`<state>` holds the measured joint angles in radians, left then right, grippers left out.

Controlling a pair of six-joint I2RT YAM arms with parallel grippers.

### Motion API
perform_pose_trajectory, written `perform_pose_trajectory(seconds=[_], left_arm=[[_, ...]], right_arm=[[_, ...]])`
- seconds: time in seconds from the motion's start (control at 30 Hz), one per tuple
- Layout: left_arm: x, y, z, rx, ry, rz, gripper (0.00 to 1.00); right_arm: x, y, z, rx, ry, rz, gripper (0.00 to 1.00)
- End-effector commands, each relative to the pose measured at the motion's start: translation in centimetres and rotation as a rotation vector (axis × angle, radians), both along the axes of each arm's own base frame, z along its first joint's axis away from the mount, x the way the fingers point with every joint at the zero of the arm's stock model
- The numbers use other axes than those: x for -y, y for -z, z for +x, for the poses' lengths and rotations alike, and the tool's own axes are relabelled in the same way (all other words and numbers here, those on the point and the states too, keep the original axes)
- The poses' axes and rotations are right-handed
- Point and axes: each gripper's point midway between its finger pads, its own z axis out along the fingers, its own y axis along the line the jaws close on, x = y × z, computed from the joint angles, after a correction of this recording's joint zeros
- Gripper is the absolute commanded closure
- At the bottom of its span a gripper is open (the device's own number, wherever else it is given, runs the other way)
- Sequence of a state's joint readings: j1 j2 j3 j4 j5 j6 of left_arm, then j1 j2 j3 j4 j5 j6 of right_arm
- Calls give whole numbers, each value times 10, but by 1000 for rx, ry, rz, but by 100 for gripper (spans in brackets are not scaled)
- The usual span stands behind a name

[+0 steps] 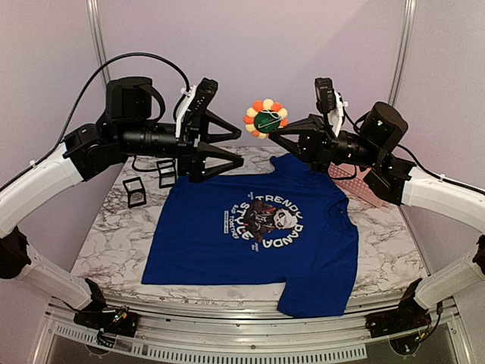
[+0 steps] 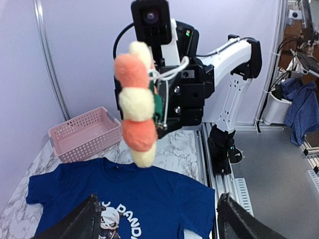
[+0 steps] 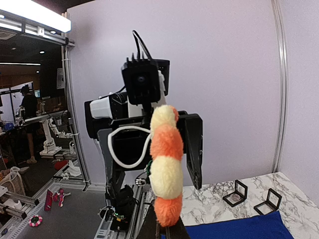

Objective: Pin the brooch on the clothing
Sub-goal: Pass from the left arm to the right, then pass from the right arm to the left

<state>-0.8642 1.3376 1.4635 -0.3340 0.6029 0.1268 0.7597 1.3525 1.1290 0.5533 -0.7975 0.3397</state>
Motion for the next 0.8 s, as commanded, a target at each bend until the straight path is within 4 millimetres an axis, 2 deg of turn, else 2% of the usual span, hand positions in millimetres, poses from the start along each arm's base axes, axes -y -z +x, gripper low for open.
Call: perform_pose_trajectory(seconds=[0.0, 0.1, 0.17, 0.27, 0.3, 0.5, 0.57, 0.67, 0.77], left_arm=[[19, -35, 1, -101, 46, -167, 28], [23, -35, -2, -101, 64, -184, 44], [25, -36, -2, -96, 65, -191, 49], [27, -42, -5, -81, 77, -210, 43], [28, -50, -7, -58, 84, -235, 42], [33, -53, -8, -12, 106, -242, 44], [35, -54, -6, -7, 103, -245, 49], [38, -54, -6, -5, 104, -242, 66], [40, -52, -8, -4, 111, -237, 74]], right_arm=[[14, -33, -18, 43, -22, 103, 100], [13, -34, -19, 50, -26, 103, 100], [12, -33, -20, 51, -30, 98, 100], [10, -31, -18, 51, -29, 93, 100], [10, -31, -19, 51, -30, 93, 100], [10, -30, -21, 55, -41, 88, 100], [9, -29, -21, 51, -46, 84, 100], [9, -29, -22, 50, -49, 82, 100], [8, -30, -24, 55, -51, 81, 100]])
